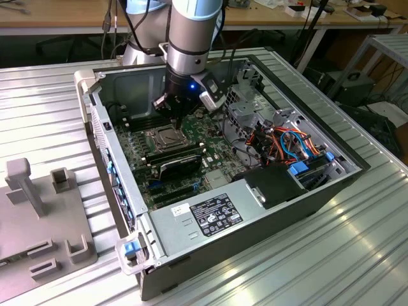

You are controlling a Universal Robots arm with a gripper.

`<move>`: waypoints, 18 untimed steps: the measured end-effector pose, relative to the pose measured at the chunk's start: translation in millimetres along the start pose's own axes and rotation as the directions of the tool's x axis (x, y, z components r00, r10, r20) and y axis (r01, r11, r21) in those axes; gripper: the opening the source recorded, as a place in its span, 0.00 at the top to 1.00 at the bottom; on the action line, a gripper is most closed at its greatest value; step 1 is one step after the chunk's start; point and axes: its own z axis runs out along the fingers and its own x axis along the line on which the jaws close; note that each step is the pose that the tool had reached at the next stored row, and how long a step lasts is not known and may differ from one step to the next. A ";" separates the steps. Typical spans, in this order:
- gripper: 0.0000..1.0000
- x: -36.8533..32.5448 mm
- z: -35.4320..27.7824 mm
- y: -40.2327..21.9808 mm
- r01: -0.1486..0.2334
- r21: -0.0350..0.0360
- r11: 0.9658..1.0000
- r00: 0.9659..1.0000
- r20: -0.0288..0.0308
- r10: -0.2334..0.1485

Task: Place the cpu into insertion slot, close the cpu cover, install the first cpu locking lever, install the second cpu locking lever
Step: 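Install the second cpu locking lever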

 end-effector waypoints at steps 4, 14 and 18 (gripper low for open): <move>0.89 0.1 -0.4 -8.7 0.000 0.000 1.000 1.000 0.000 0.000; 0.89 0.4 -1.4 -25.3 0.000 0.000 1.000 1.000 0.000 0.000; 0.89 0.4 -1.4 -25.4 0.000 0.000 1.000 1.000 0.000 0.000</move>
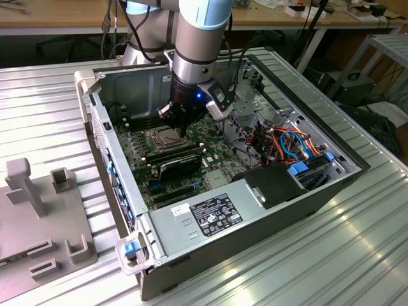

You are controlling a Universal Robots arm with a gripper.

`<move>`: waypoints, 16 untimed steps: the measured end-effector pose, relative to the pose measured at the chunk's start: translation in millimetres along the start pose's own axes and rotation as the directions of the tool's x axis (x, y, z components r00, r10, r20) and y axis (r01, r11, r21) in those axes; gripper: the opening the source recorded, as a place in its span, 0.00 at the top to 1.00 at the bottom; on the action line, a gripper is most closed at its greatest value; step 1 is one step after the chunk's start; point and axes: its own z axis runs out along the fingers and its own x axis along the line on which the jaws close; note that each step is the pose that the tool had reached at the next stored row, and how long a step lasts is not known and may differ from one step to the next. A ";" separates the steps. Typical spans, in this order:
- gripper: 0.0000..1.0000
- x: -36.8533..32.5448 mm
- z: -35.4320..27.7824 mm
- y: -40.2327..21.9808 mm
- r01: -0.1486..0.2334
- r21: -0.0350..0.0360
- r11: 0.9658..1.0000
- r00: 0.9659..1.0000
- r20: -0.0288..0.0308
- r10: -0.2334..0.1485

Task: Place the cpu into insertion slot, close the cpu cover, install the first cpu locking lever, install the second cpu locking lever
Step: 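Install the second cpu locking lever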

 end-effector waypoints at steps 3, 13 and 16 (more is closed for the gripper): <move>0.89 0.0 0.0 0.0 0.000 0.000 1.000 1.000 0.000 0.000; 0.89 -6.3 0.4 -0.2 0.000 0.005 1.000 1.000 0.000 0.000; 0.89 -6.5 0.4 -0.2 0.000 0.005 1.000 1.000 0.000 0.000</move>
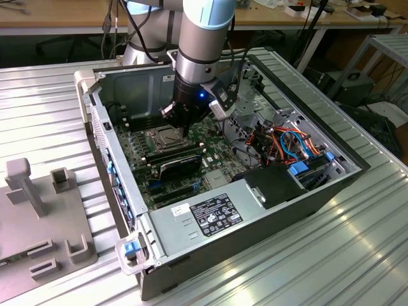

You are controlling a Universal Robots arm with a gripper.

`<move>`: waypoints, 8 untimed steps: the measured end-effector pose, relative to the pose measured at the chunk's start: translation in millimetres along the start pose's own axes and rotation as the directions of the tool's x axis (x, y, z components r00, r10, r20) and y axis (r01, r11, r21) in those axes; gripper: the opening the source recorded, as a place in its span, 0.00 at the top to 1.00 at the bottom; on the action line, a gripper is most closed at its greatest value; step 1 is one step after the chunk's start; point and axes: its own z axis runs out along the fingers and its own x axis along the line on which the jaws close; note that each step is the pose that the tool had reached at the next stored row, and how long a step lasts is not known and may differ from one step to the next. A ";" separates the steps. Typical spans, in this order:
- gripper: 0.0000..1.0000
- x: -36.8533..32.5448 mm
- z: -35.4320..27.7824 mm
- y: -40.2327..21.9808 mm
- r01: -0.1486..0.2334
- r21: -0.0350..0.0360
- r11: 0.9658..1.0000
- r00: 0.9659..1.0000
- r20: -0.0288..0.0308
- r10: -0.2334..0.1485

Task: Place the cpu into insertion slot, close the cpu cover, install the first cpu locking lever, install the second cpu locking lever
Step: 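Install the second cpu locking lever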

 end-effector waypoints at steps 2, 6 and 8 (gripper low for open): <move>0.89 0.0 0.0 0.0 0.000 0.000 1.000 1.000 0.000 0.000; 0.89 -0.2 -2.5 0.1 0.000 0.004 1.000 1.000 0.001 0.000; 0.89 -0.3 -5.1 0.2 0.000 0.006 1.000 1.000 0.002 0.000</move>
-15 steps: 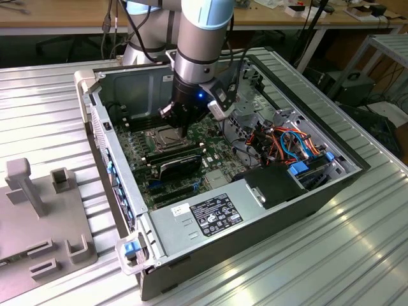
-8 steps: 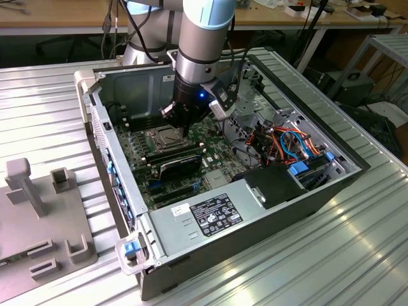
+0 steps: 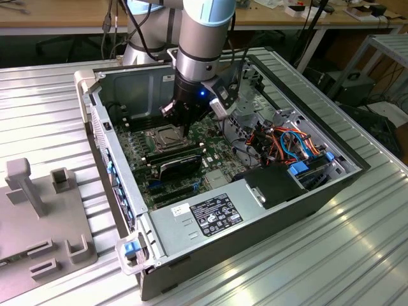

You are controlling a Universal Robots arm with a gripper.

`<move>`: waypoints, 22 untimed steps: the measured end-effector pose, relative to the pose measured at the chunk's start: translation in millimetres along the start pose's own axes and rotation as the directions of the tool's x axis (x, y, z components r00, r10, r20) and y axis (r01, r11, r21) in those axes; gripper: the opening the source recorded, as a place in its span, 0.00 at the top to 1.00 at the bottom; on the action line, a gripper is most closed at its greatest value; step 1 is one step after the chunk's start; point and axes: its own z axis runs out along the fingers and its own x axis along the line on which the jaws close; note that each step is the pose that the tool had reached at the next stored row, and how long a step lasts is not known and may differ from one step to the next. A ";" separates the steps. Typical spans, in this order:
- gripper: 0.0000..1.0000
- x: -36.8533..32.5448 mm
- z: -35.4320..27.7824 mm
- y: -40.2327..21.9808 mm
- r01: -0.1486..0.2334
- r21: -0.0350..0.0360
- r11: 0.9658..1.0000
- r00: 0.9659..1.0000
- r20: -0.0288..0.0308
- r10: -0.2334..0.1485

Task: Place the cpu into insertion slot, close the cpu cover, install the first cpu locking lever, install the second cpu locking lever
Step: 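Install the second cpu locking lever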

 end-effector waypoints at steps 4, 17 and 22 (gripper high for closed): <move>0.89 -0.1 -2.9 0.0 0.000 0.010 1.000 1.000 0.000 0.000; 0.89 0.3 -4.0 -22.6 0.001 0.016 1.000 1.000 0.000 -0.001; 0.89 0.4 -4.3 -28.5 0.000 0.016 1.000 1.000 0.000 0.000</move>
